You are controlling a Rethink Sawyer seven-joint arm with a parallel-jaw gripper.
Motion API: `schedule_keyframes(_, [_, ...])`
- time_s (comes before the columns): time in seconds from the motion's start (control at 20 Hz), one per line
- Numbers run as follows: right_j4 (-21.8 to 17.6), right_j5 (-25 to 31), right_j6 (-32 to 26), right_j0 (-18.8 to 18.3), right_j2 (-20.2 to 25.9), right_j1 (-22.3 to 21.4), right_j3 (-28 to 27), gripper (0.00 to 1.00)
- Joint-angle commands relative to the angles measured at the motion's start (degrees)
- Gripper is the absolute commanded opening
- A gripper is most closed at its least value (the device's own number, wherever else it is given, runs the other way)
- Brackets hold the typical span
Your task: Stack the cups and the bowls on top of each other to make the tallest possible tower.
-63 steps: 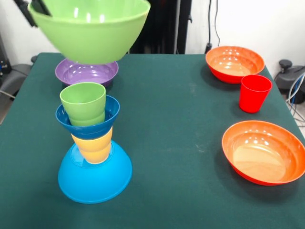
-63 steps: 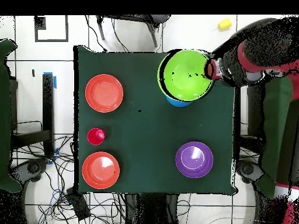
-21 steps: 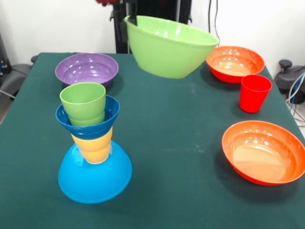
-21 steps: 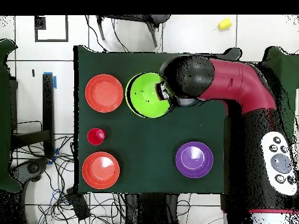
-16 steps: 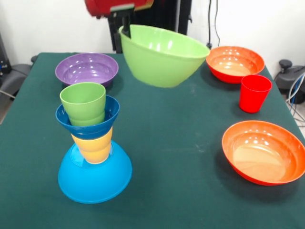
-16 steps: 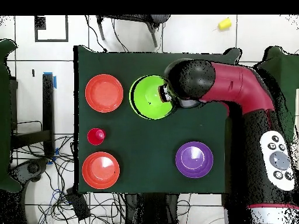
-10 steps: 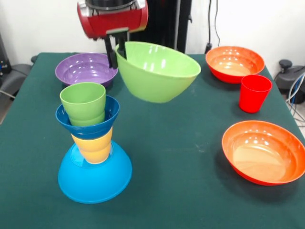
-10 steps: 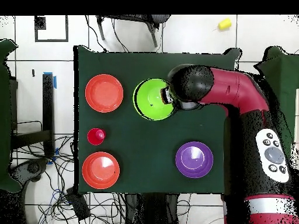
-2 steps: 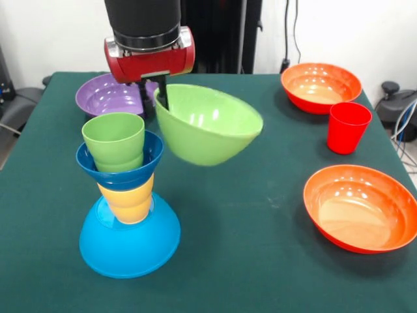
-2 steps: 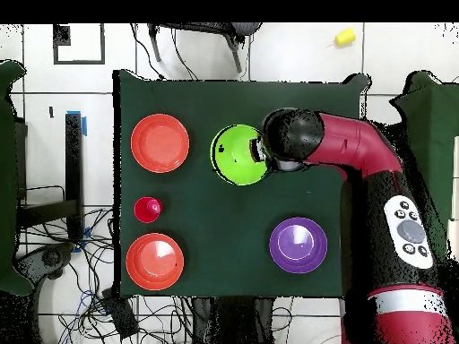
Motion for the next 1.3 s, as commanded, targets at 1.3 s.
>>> schedule_keyframes(1.3, [4.0, 15.0, 3.4, 3.0, -2.3, -4.6, 0.7, 1.0])
